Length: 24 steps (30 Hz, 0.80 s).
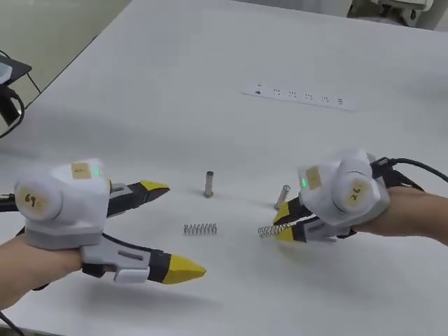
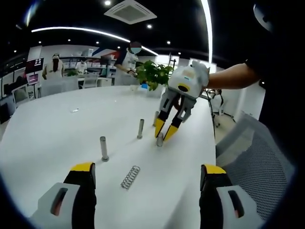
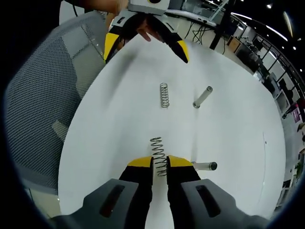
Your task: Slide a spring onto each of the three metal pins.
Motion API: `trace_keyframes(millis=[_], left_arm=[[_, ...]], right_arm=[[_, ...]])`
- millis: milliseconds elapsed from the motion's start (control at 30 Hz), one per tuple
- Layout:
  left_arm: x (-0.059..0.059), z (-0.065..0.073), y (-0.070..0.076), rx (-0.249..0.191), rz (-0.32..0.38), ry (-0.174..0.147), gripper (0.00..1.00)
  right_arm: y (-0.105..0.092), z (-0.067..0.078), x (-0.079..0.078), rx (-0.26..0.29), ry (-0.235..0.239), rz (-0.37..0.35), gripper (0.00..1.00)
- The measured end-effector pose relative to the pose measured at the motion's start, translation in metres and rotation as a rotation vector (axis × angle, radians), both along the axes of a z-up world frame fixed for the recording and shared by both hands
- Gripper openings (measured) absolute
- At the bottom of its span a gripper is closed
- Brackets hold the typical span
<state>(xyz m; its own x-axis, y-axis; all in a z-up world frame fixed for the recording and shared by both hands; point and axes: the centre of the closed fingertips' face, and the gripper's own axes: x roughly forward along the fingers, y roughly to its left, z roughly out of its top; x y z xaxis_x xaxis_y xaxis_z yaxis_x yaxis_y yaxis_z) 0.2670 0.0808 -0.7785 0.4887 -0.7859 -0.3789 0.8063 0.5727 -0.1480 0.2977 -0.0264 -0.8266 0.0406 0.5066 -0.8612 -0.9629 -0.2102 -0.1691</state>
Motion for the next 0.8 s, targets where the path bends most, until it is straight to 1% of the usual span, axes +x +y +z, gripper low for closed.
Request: trace_keyframes(millis=[133, 267, 300, 367, 433, 500, 600, 667, 700, 800], left_arm=[[0.002, 0.003, -0.008, -0.004, -0.02, -0.008, 0.86], [0.002, 0.006, -0.018, -0.006, -0.051, -0.017, 0.82], [0.002, 0.008, -0.021, -0.013, -0.059, -0.026, 0.8], [0.001, 0.011, -0.028, -0.034, -0.074, -0.028, 0.77], [0.001, 0.011, -0.032, -0.03, -0.088, -0.043, 0.75], [0.002, 0.009, -0.038, -0.015, -0.108, -0.044, 0.73], [0.002, 0.008, -0.047, -0.007, -0.136, -0.058, 0.71], [0.003, 0.008, -0.053, -0.002, -0.154, -0.068, 0.67], [0.003, 0.008, -0.055, -0.001, -0.158, -0.07, 0.65], [0.005, 0.007, -0.067, 0.004, -0.184, -0.079, 0.61]], right_arm=[[-0.007, 0.007, -0.005, 0.012, 0.002, -0.028, 0.08], [-0.015, 0.013, -0.008, 0.026, 0.0, -0.069, 0.08], [-0.018, 0.014, -0.008, 0.028, 0.003, -0.084, 0.08], [-0.021, 0.017, -0.009, 0.033, 0.003, -0.105, 0.08], [-0.024, 0.019, -0.009, 0.034, 0.006, -0.137, 0.08], [-0.025, 0.021, -0.01, 0.042, 0.013, -0.158, 0.08], [-0.026, 0.024, -0.01, 0.051, 0.016, -0.19, 0.08], [-0.027, 0.025, -0.01, 0.056, 0.02, -0.207, 0.08], [-0.026, 0.026, -0.011, 0.061, 0.028, -0.217, 0.08], [-0.025, 0.027, -0.013, 0.074, 0.048, -0.249, 0.08]])
